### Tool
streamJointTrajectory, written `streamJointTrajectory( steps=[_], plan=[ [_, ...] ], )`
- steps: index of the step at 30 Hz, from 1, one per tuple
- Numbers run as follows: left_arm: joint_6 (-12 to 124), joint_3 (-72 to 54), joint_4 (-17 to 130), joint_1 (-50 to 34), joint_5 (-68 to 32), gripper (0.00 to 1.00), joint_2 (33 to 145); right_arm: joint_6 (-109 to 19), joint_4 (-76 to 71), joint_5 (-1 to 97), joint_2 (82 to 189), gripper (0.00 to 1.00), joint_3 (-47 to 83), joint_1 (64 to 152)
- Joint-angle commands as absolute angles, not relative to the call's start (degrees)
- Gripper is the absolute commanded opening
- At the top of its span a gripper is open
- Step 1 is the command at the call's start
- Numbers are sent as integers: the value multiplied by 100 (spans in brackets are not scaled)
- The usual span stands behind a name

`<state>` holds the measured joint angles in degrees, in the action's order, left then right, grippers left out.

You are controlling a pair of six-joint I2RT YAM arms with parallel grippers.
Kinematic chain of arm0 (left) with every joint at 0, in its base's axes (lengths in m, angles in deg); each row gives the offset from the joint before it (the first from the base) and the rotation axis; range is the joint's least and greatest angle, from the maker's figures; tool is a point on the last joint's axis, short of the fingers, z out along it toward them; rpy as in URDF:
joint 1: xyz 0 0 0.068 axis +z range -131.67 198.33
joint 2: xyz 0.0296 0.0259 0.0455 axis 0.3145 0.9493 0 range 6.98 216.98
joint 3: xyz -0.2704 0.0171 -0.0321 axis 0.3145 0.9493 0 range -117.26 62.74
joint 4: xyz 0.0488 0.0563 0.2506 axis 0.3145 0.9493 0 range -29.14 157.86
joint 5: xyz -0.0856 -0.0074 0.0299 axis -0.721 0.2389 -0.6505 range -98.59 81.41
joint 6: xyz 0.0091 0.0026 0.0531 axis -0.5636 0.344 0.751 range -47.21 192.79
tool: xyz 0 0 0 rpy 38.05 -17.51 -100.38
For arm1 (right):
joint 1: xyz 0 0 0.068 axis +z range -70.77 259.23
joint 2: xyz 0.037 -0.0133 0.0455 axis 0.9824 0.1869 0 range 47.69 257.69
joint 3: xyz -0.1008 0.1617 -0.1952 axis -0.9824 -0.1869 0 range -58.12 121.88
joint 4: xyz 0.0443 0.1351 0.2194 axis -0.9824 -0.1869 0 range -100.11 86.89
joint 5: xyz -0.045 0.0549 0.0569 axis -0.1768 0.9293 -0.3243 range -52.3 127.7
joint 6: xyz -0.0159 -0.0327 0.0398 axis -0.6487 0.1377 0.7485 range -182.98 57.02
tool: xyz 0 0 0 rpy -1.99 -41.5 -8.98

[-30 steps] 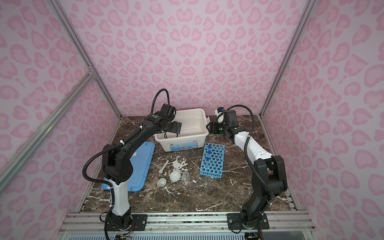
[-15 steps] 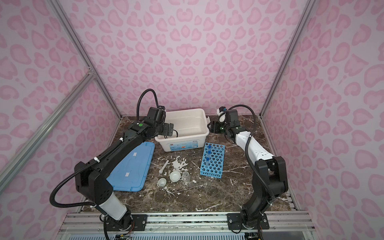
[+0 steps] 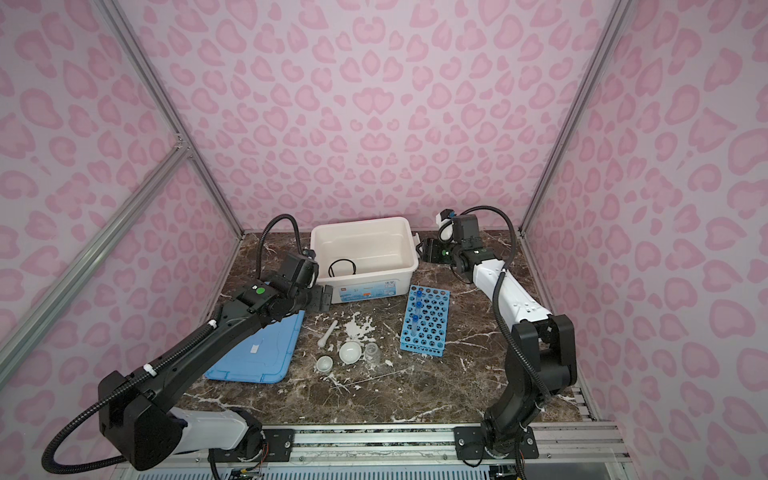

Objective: Organize the chemistry lab equipment
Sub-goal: 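Move the left gripper down to the white pestle and close on it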

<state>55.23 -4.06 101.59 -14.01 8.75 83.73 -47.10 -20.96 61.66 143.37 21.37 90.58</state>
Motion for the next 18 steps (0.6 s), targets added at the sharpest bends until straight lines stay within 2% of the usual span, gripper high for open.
streamJointTrajectory(
  steps=[1, 7, 18],
  plan=[
    [5101, -89, 10297, -1471, 845, 100, 8331, -4655, -2202, 6091, 14302, 73, 2163, 9044],
    [4791, 464, 9970, -1542, 497, 95, 8483, -4628, -2250, 6072, 14236, 73, 2084, 9024],
    [4889, 680, 9529, -1542, 108, 82, 9318, -4577, -2271, 6046, 14090, 73, 2020, 8932]
  ],
)
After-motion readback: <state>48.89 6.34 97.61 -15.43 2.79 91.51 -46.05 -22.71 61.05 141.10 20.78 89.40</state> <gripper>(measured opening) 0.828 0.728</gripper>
